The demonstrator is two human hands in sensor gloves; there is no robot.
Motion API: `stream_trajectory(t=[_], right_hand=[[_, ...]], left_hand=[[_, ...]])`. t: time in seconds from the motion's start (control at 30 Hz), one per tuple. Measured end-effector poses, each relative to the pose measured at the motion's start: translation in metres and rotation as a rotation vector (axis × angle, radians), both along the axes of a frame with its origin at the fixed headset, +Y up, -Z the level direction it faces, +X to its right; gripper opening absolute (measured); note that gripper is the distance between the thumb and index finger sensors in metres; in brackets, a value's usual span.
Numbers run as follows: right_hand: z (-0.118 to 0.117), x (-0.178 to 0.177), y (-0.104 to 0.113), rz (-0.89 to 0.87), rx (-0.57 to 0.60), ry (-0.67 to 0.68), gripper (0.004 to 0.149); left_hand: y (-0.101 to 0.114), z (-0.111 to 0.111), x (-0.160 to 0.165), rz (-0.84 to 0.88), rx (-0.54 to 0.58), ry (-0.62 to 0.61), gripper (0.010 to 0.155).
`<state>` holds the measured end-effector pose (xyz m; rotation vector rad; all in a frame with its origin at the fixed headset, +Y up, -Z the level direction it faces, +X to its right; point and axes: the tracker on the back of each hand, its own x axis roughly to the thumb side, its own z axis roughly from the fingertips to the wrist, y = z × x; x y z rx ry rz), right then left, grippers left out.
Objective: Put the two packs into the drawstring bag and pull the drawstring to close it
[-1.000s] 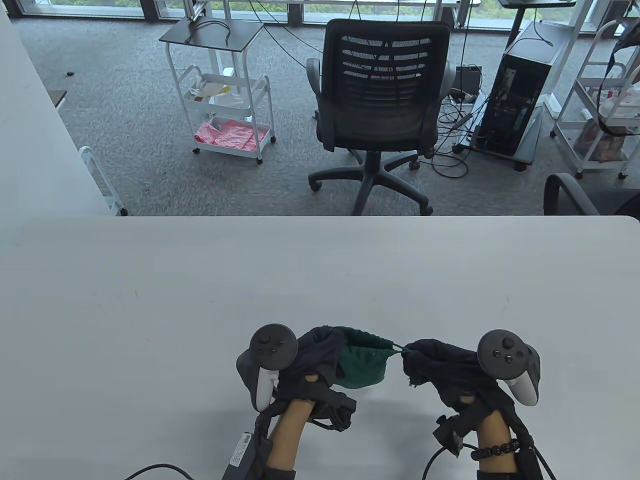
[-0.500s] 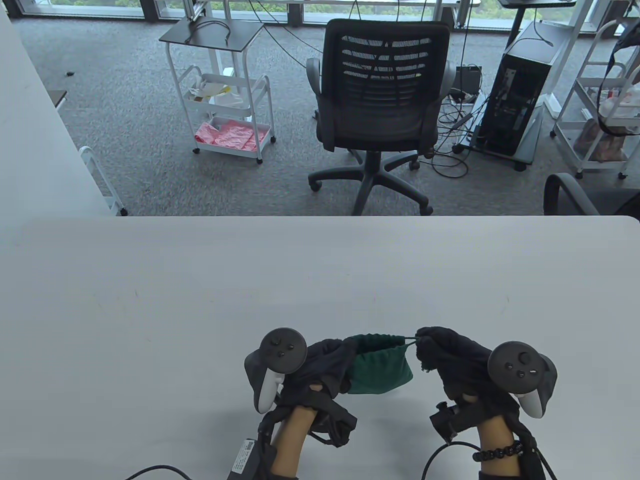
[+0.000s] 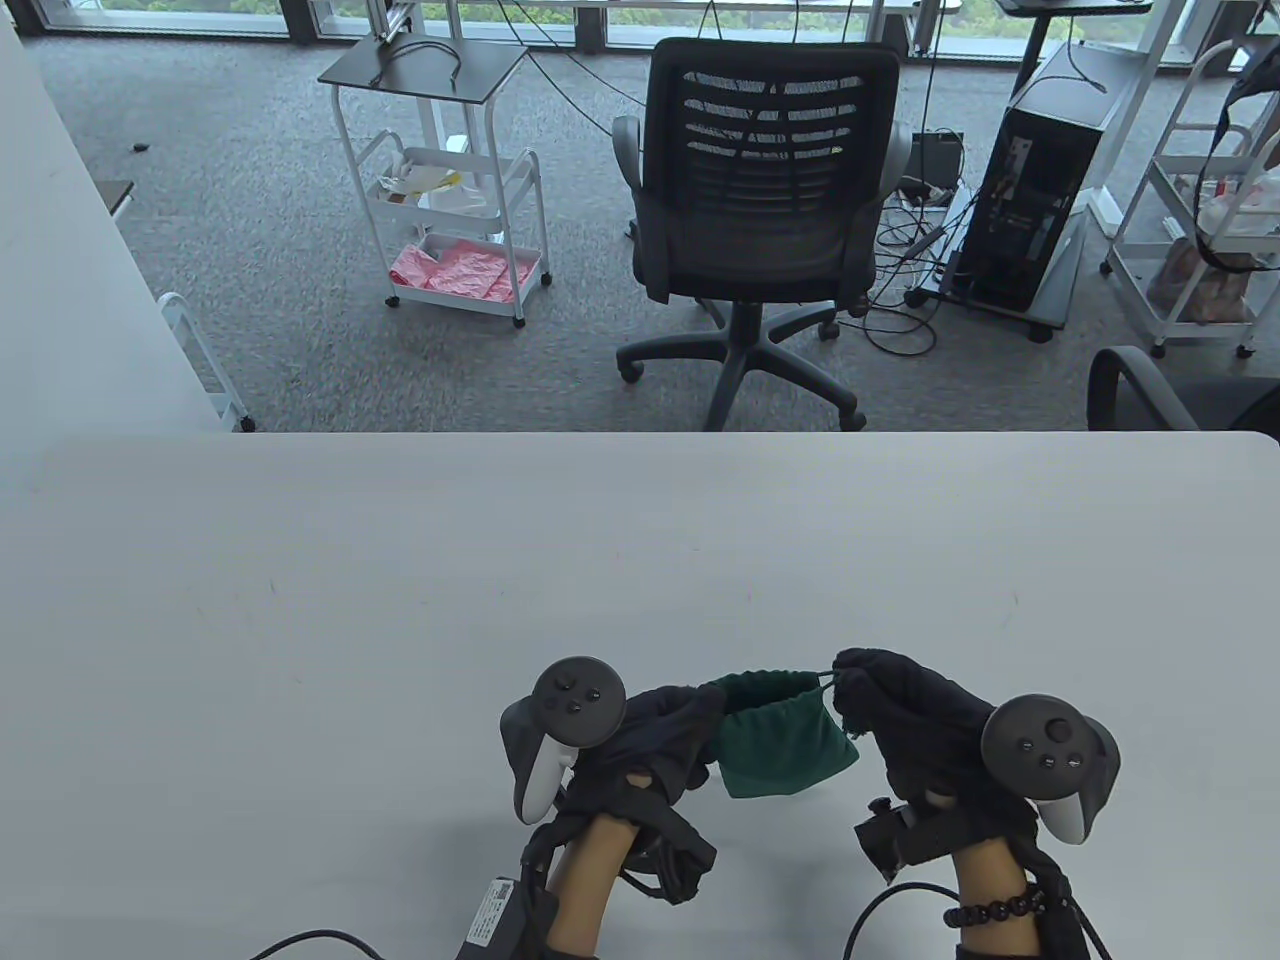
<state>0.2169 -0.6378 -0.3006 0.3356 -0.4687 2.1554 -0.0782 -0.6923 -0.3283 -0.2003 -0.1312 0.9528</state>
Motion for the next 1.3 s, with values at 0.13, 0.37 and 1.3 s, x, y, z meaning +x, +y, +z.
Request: stream_trajectory(t=[0.13,0.37,1.3], right_hand=[[0.0,0.001,-0.001,-0.01,-0.009,-0.003,0.039],[0.001,0.001,0.0,0.003,-0.003,-0.016,0.038],[0.004,0.003,0.003,0.022,0.023,-0.021,0.038]], left_hand=[[0.001,0.0,0.0,-0.004,0.007,0.001,0.052],[-0.001,-0.002,0.004,-0.013,-0.012,-0.018,0.053],[0.042,0.017,0.024,-0.146,0.453,-0.176,0.089]])
